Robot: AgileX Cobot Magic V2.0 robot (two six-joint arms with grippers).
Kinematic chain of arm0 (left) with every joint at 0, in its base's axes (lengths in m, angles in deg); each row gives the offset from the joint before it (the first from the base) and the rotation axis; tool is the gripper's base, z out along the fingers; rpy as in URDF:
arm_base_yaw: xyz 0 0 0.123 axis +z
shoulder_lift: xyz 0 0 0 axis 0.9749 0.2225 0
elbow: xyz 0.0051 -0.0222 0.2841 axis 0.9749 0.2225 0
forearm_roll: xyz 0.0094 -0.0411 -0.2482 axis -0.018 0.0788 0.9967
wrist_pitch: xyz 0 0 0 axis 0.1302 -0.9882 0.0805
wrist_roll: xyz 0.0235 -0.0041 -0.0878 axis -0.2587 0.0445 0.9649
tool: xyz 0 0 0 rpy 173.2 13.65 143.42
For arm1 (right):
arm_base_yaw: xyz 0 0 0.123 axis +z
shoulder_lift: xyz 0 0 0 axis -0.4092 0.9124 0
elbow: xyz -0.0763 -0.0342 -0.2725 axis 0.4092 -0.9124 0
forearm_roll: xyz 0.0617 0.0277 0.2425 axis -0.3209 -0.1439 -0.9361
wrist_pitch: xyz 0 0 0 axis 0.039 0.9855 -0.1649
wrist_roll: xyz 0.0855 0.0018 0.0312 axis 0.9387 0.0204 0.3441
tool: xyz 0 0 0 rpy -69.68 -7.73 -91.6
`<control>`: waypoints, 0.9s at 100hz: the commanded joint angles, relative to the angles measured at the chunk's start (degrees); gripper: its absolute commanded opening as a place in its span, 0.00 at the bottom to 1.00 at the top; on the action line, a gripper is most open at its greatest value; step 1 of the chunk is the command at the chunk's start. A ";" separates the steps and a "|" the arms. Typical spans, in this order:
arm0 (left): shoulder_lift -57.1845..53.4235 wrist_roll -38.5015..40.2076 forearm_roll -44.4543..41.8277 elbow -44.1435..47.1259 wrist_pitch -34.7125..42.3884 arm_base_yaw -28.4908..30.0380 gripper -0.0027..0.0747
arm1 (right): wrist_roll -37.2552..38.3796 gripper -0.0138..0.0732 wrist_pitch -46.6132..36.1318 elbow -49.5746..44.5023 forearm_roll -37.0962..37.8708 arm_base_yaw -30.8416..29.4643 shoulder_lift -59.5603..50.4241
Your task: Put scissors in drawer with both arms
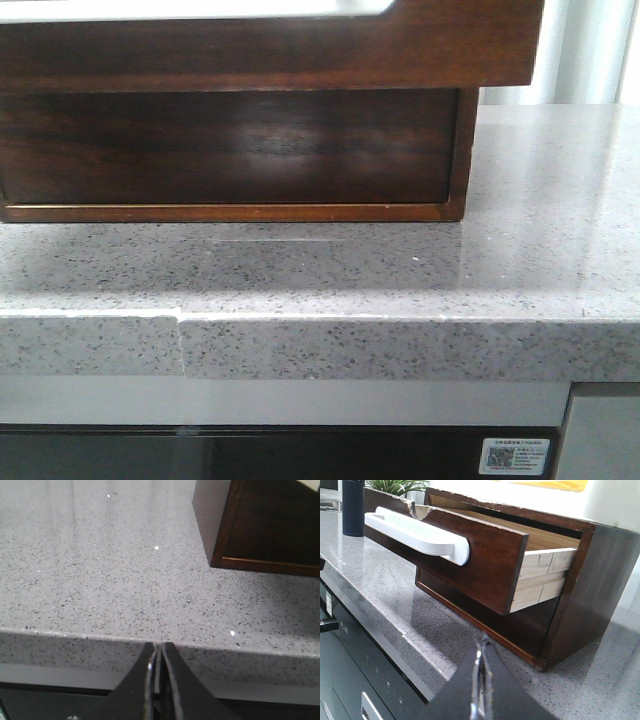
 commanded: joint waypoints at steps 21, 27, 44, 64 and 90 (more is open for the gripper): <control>-1.67 0.94 0.09 1.36 1.06 0.04 0.01 | 0.22 0.09 -4.33 1.60 -0.65 -0.11 -0.56; -1.67 0.94 0.09 1.36 1.06 0.04 0.01 | 0.22 0.09 -4.33 1.60 -0.65 -0.11 -0.56; -1.67 0.94 0.09 1.36 1.06 0.04 0.01 | 0.22 0.09 -4.33 1.60 -0.65 -0.11 -0.56; -1.67 0.94 0.09 1.36 1.06 0.04 0.01 | 0.22 0.09 -4.33 1.60 -0.65 -0.11 -0.56; -1.67 0.94 0.09 1.36 1.06 0.04 0.01 | 0.22 0.09 -4.60 0.85 -0.65 -0.11 -0.56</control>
